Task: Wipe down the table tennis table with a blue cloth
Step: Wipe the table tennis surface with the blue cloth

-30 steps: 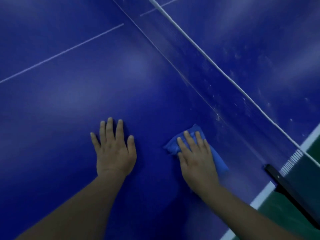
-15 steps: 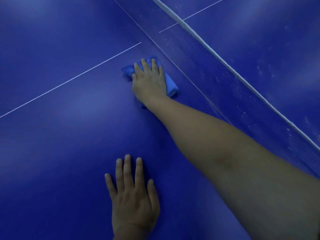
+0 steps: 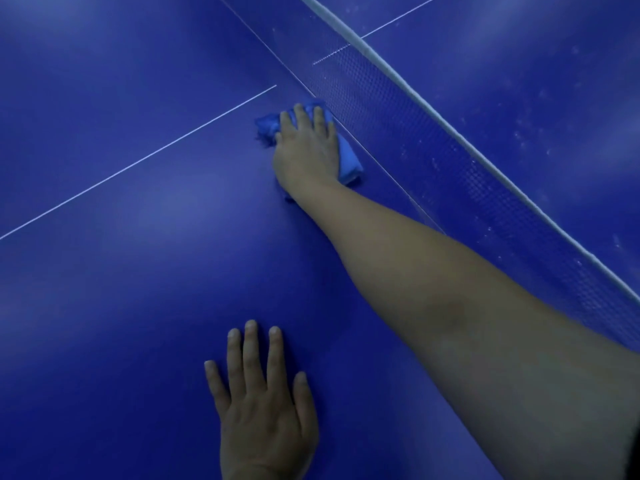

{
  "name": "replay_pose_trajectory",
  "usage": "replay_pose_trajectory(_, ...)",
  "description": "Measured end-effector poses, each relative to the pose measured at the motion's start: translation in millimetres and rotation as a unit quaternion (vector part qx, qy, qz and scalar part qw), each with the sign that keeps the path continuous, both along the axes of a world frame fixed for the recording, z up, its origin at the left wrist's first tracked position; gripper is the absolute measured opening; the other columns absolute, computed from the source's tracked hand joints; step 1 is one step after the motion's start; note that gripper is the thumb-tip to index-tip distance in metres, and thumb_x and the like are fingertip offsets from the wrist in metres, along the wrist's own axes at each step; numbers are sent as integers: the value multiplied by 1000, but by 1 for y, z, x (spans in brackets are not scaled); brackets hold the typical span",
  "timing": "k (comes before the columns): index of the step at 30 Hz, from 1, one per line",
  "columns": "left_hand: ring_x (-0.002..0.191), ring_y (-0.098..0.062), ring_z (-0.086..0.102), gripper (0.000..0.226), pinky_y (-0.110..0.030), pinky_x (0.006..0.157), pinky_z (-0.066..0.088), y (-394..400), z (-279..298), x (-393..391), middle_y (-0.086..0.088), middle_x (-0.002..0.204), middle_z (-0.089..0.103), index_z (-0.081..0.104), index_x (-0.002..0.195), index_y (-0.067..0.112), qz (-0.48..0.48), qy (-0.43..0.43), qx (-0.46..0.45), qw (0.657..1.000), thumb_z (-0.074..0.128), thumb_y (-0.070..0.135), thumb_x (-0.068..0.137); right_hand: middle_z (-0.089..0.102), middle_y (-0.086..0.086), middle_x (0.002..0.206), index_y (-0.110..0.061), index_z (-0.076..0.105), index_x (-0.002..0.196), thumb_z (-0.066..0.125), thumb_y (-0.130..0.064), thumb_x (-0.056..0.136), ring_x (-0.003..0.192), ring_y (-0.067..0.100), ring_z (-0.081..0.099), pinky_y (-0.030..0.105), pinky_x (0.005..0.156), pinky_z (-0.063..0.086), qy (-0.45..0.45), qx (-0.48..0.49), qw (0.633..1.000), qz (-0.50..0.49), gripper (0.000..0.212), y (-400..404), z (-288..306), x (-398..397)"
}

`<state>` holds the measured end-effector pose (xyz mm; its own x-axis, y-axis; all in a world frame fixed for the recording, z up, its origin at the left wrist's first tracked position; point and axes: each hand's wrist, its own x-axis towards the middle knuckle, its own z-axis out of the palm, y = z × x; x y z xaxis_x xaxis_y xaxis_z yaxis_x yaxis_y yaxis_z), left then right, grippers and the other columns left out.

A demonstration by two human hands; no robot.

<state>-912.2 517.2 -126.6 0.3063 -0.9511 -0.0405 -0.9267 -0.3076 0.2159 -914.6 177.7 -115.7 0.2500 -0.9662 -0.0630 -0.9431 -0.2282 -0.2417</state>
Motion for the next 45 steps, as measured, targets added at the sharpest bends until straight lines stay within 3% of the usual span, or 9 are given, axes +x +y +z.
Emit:
replay_pose_trajectory(2,147,-33,20,66,-58,116,4,-1,2,0,-16,157,33,43,146,7,0,2,14,1000,36,42,90,19,-1,164,-21,28,154,27,-36,106,152,26,10,44,122,9,-6,-10,1000,-24,50,13,-4,-29)
replay_pose_trajectory(9,150,-31,12,68,-58,119,3,0,8,-1,-16,160,26,39,149,8,-2,8,43,999,28,46,93,22,0,164,-19,31,153,28,-33,107,151,24,12,41,121,13,-17,-4,997,-69,49,98,-4,-127)
replay_pose_trajectory(15,152,-22,-4,77,-50,121,-9,4,13,-1,-9,164,13,29,154,14,1,33,38,999,21,56,90,19,-1,165,-20,29,154,27,-34,107,152,23,9,41,122,11,1,5,993,-115,49,165,-4,-185)
replay_pose_trajectory(21,152,-17,-7,79,-44,121,-14,11,22,1,-6,165,8,28,154,17,-24,80,28,996,20,58,88,23,-1,163,-20,32,153,27,-35,106,152,24,13,45,120,18,17,1,987,-160,49,235,-5,-244)
replay_pose_trajectory(30,149,-30,19,62,-59,120,3,73,33,-99,-15,157,31,45,144,7,-191,98,-2,977,33,43,95,23,-1,163,-20,33,153,33,-33,106,152,22,14,45,119,22,28,27,966,-256,50,339,3,-333)
replay_pose_trajectory(38,148,-32,23,58,-63,119,8,103,20,-145,-16,154,36,48,140,9,-286,63,33,956,37,41,93,44,0,153,-17,53,141,54,-26,100,143,24,37,48,104,39,26,-13,956,-290,42,393,2,-370)
replay_pose_trajectory(45,149,-28,19,59,-57,120,1,97,18,-150,-13,156,31,46,140,10,-274,46,60,959,34,43,93,58,2,140,-13,62,131,68,-12,89,109,31,53,51,81,52,20,-60,965,-255,42,410,0,-397)
